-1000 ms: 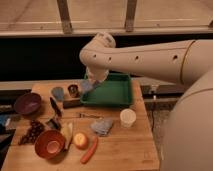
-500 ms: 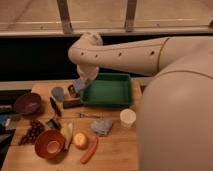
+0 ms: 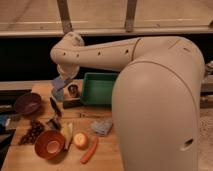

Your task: Place sponge in purple bowl

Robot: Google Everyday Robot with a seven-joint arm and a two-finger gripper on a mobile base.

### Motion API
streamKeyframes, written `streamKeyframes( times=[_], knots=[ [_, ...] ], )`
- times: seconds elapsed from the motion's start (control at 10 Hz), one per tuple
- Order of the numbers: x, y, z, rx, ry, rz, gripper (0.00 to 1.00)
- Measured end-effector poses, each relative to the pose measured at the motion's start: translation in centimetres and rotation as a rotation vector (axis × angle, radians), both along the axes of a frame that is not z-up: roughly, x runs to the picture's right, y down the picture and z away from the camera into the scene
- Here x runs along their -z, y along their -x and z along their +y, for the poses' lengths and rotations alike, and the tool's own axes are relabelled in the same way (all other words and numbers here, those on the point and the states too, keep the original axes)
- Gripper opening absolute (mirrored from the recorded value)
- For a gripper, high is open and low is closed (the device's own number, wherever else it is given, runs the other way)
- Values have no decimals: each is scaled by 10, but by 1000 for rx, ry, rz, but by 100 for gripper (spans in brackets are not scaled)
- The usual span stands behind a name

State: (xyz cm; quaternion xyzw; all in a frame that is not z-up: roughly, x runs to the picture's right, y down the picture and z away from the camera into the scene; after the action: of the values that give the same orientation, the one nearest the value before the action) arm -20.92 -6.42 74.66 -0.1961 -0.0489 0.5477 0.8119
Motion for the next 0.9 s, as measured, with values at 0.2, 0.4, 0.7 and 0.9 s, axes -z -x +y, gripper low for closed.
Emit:
streamKeyframes(
  times=[0.2,0.4,0.7,0.9],
  knots=[
    [-5,43,4,10,2,-97,0],
    [-9,82,12,50,14,-179,0],
    [-13,126,39,130,62,-273,0],
    [-17,144,58,188,90,-319,0]
  ],
)
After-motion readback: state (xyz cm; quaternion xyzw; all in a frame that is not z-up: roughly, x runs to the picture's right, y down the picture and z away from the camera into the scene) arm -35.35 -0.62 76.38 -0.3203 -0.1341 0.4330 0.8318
